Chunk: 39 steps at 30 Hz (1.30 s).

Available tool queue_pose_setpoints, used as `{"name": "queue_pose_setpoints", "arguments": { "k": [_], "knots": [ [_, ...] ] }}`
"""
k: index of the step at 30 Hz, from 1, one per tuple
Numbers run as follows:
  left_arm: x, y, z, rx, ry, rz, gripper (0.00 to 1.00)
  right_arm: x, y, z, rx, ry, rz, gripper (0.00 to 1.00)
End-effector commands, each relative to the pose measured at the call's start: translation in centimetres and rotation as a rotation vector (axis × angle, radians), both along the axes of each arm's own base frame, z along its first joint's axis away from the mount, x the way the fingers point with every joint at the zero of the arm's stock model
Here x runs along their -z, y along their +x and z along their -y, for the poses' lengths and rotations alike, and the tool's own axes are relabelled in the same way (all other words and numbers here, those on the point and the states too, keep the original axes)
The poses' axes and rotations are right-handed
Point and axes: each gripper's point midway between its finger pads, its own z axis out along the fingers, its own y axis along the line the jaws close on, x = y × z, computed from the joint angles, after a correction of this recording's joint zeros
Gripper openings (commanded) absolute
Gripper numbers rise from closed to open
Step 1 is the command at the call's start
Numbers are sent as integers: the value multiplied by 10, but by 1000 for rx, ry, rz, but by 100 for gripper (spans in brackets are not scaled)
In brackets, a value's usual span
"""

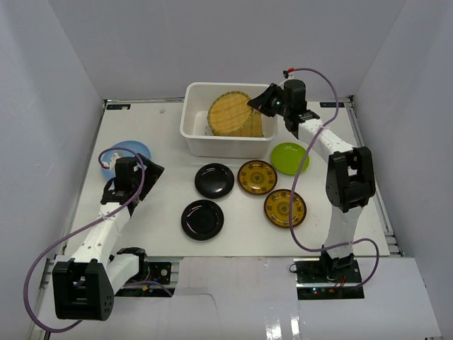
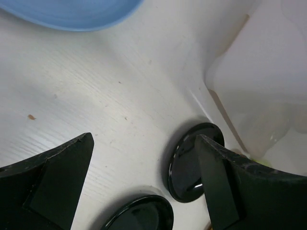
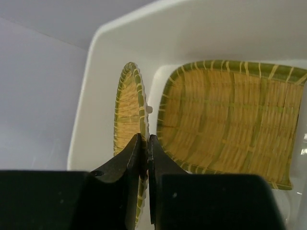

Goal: Place the plates into the plastic bin on the countertop

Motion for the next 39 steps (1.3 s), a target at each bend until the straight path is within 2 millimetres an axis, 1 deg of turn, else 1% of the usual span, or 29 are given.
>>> {"name": "queue_pose_setpoints", "arguments": {
  "k": [1, 3, 4, 6, 7, 9, 12, 13, 15, 16, 18, 20, 21, 22, 23, 25, 27, 28, 29, 30, 31, 32, 33, 34, 35, 36, 37, 38, 39],
  "knots": [
    [7, 5, -26, -125, -61, 5, 97, -20, 7, -18, -64, 12, 76, 8],
    [17, 4, -44, -197, -55, -26, 98, -5, 8, -23, -79, -7, 46, 8],
    [21, 3, -60, -251, -61, -34, 98, 9, 10, -26, -82, -23, 26, 8],
    [29, 2, -74, -298, -72, -60, 98, 28, 9, -26, -72, -78, 9, 8],
    [33, 0, -87, -337, -88, -64, 98, 33, 8, -27, -70, -95, 8, 8],
    [39, 2, -99, -369, -97, -66, 98, 43, 6, -25, -59, -129, 4, 8],
    [41, 9, -115, -412, -110, -52, 98, 46, 2, -23, -55, -150, 22, 22],
    [49, 10, -120, -424, -109, -74, 98, 46, 1, -23, -59, -155, 32, 35],
    [48, 17, -126, -437, -109, -71, 98, 44, -1, -24, -66, -176, 43, 53],
    [55, 18, -129, -445, -115, -88, 97, 42, -2, -22, -72, -203, 51, 67],
    [55, 24, -137, -466, -113, -88, 95, 32, -2, -19, -65, -221, 75, 75],
    [68, 26, -141, -480, -125, -130, 90, 23, -5, -16, -69, -241, 104, 82],
    [68, 30, -144, -486, -118, -133, 88, 9, -6, -15, -74, -245, 138, 86],
    [76, 29, -146, -495, -118, -163, 85, 3, -9, -15, -83, -254, 151, 88],
    [78, 30, -148, -502, -115, -173, 84, -8, -11, -13, -86, -261, 175, 89],
    [77, 34, -153, -513, -101, -172, 84, -20, -15, -9, -93, -289, 214, 95],
    [78, 39, -157, -512, -87, -167, 78, -37, -24, -1, -88, -294, 247, 97],
    [79, 41, -158, -508, -84, -169, 76, -30, -27, 8, -82, -307, 234, 96],
    [85, 40, -158, -509, -85, -191, 72, -43, -33, 17, -67, -304, 257, 95],
    [88, 41, -159, -508, -84, -202, 69, -41, -37, 25, -53, -309, 251, 89],
    [85, 46, -160, -500, -77, -196, 65, -38, -35, 43, -12, -319, 238, 87],
    [86, 46, -162, -500, -73, -202, 62, -26, -43, 59, 16, -330, 205, 84],
    [89, 46, -162, -500, -74, -209, 51, -16, -43, 75, 59, -343, 174, 77],
    [88, 49, -163, -492, -64, -204, 44, -7, -38, 108, 131, -347, 137, 72],
    [90, 49, -163, -487, -62, -211, 30, 16, -47, 128, 170, -348, 74, 66],
    [90, 51, -164, -482, -57, -209, 22, 27, -49, 146, 209, -355, 41, 65],
    [90, 52, -164, -474, -56, -211, 14, 40, -49, 178, 286, -367, 1, 63],
    [89, 54, -164, -461, -47, -211, 7, 61, -58, 194, 315, -377, -51, 63],
    [90, 54, -165, -456, -46, -214, 0, 69, -62, 204, 329, -372, -73, 63]
  ]
}}
